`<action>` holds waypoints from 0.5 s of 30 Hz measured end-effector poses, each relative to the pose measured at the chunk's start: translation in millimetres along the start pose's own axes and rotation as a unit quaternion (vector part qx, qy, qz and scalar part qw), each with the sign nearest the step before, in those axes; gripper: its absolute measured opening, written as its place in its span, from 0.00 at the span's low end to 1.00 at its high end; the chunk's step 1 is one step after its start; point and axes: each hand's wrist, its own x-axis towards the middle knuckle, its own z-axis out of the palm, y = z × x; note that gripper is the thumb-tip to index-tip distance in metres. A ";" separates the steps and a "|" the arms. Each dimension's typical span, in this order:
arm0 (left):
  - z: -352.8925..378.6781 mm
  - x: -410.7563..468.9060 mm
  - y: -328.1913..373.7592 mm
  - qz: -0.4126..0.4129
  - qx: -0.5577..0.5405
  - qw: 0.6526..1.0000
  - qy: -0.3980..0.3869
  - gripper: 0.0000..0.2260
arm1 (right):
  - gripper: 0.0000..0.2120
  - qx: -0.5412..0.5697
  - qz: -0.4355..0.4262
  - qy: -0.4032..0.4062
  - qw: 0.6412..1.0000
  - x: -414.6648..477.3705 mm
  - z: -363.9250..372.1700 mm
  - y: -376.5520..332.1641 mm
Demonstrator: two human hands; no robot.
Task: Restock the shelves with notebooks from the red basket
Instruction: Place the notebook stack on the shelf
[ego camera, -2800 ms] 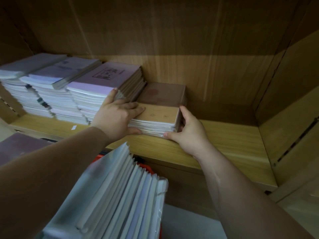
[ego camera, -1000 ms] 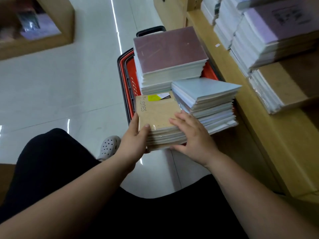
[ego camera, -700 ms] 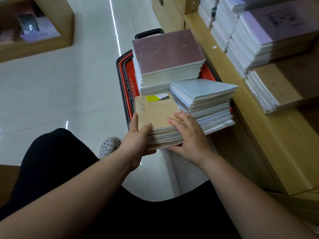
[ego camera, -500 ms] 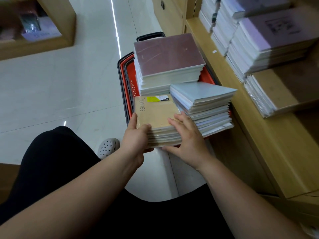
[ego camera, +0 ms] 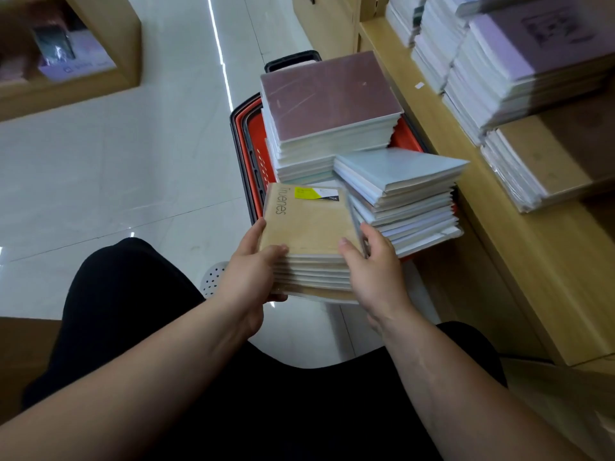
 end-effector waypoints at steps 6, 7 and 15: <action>-10.1 2.1 -3.0 -0.014 0.039 0.997 -0.060 0.29 | 0.41 -0.043 0.042 -0.023 0.998 2.2 14.5 1.3; -11.7 3.7 -1.5 -0.021 0.041 0.996 -0.073 0.29 | 0.41 -0.039 0.041 -0.025 0.998 1.4 14.3 2.3; -7.7 20.0 12.1 -0.053 -0.023 0.993 -0.098 0.28 | 0.17 0.024 0.038 -0.048 0.998 -3.8 5.3 -2.2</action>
